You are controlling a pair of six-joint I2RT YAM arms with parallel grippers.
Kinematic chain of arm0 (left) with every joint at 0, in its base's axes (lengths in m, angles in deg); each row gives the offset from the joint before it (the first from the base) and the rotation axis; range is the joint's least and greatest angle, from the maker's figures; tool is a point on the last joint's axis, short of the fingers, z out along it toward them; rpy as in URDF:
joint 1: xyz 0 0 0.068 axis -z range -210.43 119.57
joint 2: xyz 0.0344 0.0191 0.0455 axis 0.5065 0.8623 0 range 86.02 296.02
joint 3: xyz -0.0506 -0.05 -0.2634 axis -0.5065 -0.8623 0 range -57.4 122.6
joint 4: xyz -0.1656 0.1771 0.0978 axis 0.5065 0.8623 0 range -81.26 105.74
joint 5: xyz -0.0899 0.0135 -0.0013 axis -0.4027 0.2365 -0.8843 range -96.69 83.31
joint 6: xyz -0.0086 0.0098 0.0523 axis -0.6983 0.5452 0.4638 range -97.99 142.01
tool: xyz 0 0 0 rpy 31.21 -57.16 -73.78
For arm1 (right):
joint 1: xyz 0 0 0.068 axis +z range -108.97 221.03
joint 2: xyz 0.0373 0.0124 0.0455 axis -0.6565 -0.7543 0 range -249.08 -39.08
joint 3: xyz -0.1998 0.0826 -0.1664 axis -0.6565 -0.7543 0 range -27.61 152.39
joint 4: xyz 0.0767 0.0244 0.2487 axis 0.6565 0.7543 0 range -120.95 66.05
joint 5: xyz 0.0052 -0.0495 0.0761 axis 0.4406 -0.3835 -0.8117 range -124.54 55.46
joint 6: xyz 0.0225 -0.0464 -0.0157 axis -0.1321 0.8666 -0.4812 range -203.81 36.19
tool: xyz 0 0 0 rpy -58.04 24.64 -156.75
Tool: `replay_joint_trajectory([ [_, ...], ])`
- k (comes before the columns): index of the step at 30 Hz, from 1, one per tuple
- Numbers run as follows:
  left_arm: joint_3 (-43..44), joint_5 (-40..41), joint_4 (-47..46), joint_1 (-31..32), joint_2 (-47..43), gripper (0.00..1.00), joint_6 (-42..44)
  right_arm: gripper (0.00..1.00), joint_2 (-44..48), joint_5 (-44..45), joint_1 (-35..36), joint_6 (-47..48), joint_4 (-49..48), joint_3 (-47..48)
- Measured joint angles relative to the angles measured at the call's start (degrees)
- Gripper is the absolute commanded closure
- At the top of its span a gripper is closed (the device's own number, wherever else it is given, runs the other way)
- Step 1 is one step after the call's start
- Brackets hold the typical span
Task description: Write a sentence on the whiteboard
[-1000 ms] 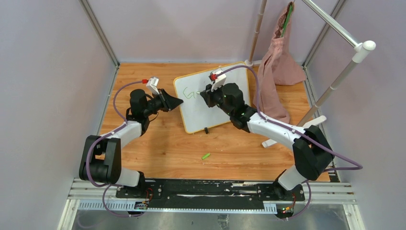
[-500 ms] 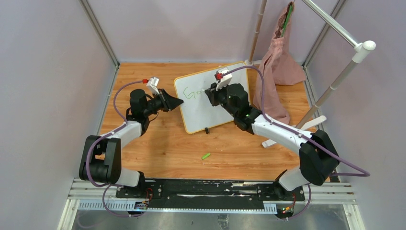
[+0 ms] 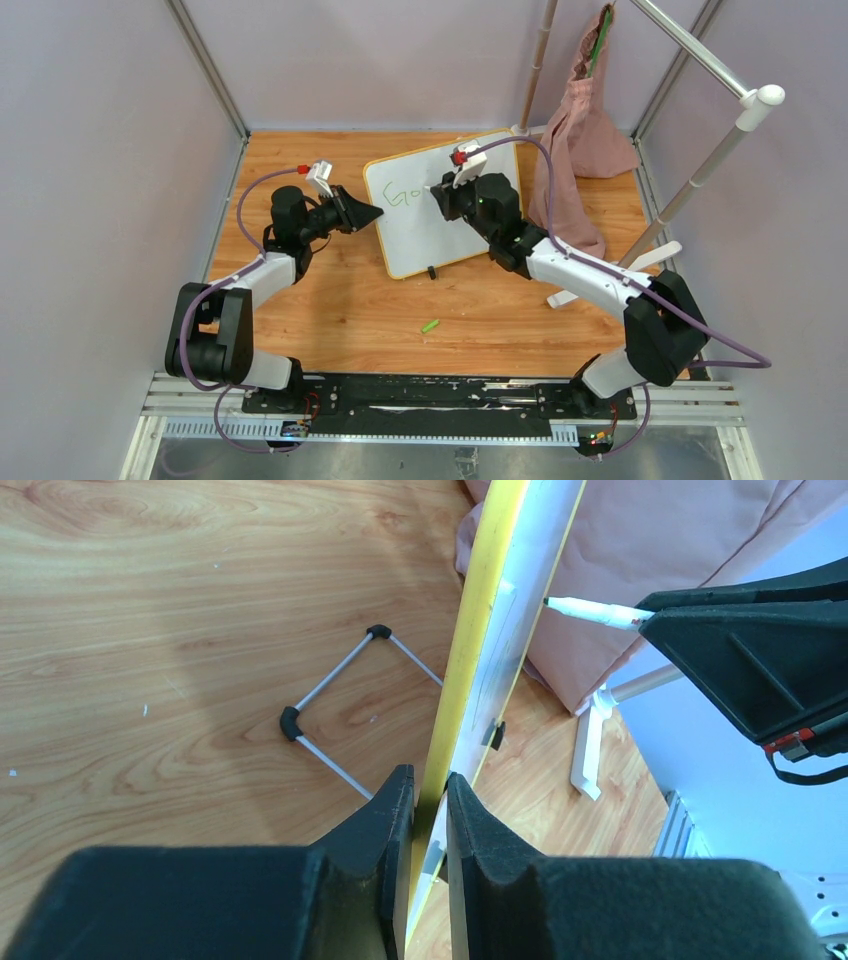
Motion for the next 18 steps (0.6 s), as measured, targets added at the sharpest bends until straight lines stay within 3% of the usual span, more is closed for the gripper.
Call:
replay_joint_trajectory([
  [18,0.0,0.0,0.0,0.0,0.0,1.00,0.0,1.00,-1.4,-0.4,-0.1,0.0,0.3,0.0],
])
